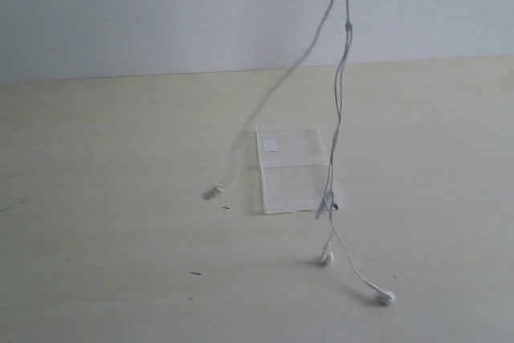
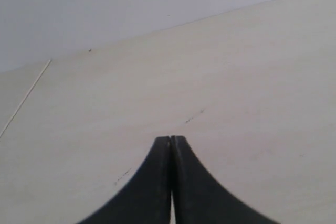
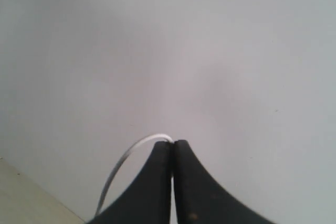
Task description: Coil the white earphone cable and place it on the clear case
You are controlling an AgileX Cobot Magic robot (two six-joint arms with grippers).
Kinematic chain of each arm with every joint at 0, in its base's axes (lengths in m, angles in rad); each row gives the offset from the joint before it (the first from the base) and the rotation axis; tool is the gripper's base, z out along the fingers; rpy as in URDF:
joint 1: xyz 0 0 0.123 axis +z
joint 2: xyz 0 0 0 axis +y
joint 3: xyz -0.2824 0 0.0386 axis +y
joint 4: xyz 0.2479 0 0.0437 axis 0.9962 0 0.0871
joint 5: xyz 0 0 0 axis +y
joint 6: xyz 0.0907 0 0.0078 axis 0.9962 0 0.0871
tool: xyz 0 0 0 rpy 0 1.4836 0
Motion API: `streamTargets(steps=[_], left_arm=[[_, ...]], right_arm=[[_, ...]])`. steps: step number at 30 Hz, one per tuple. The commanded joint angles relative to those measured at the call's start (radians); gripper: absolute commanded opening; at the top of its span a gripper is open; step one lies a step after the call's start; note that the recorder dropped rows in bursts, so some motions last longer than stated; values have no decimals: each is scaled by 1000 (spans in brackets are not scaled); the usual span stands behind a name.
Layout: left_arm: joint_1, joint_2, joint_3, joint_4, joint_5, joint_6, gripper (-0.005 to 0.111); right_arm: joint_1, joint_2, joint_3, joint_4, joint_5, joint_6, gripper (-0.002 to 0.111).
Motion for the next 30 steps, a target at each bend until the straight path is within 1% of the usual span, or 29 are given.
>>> streamTargets(steps=[1,3,5,8,10,12,13,14,16,18,20,22,24,25,26,27,28,30], left_arm=[[-5,-5,3,39,-60,12,0],[-5,-5,3,-29,-117,-9,0],[-5,-5,3,-138,-204,-86,0],[-5,-5,3,-231,-352,-214,0],[-5,-5,3,-234,-418,-266,0],[-5,-5,3,-234,-526,-271,0],[-5,-5,3,-234,-594,-271,0],[-5,-5,3,-234,-710,-281,0],[-5,-5,-8,-196,-849,-339,0],[-5,-5,-78,-144,-949,-357,0],[-5,33,-208,-40,-954,-338,0],[-5,150,-360,84,-949,-326,0],[-5,311,-552,227,-933,-379,0],[-5,413,-651,299,-910,-454,0],[-5,515,-748,387,-869,-584,0],[-5,594,-821,474,-817,-769,0],[-5,683,-900,610,-779,-991,0],[-5,838,-1014,907,-789,-1455,0]], right_arm=[[0,2,-3,-8,4,-5,0],[0,2,-3,-8,4,-5,0],[0,2,-3,-8,4,-5,0],[0,2,-3,-8,6,-5,0],[0,2,-3,-8,6,-5,0],[0,2,-3,-8,6,-5,0],[0,2,-3,-8,6,-5,0],[0,2,-3,-17,5,-5,0],[0,2,-3,-43,5,-5,0],[0,2,-3,-43,5,-5,0],[0,2,-3,-43,-5,-5,0],[0,2,-3,-43,-22,-5,0],[0,2,-3,-43,-40,-5,0],[0,2,-3,-43,-47,-5,0],[0,2,-3,-43,-49,-5,0],[0,2,-3,-43,-50,-1,0],[0,2,-3,-36,-50,-1,0],[0,2,-5,-31,-50,6,0]])
